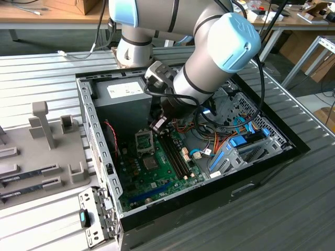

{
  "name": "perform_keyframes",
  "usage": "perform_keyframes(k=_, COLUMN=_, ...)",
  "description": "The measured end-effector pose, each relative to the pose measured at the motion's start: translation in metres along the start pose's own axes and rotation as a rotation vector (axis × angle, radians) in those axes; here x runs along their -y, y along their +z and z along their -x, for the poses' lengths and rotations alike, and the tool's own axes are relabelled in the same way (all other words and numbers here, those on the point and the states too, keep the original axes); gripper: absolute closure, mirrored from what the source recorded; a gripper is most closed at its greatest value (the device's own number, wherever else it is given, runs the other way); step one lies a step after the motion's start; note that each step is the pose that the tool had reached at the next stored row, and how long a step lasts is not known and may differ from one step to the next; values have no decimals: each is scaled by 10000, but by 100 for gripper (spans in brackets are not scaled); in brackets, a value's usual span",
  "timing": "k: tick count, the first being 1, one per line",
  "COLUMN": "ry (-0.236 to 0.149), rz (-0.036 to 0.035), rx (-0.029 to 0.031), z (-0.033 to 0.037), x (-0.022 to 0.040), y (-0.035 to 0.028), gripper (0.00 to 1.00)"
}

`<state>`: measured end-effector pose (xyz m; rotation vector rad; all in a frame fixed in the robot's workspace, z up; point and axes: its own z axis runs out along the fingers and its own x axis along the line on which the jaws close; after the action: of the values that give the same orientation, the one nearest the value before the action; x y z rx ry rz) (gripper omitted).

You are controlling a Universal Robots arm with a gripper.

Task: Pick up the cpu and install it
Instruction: 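Close the cpu cover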

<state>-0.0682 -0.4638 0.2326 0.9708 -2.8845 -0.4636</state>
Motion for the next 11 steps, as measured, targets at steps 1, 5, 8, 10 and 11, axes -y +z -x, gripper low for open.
perform_keyframes(k=1, ry=0, rz=0, rx=0, z=-7, x=8, y=-5, gripper=89)
perform_keyframes(k=5, ry=0, rz=1, rx=1, z=-27, x=31, y=-24, gripper=89)
perform_keyframes(k=8, ry=-1, rz=3, rx=2, z=-47, x=52, y=-45, gripper=89)
perform_keyframes(k=10, ry=-1, rz=4, rx=2, z=-66, x=73, y=-61, gripper=89)
perform_keyframes(k=11, ry=-1, rz=3, rx=3, z=-73, x=81, y=-65, gripper=89)
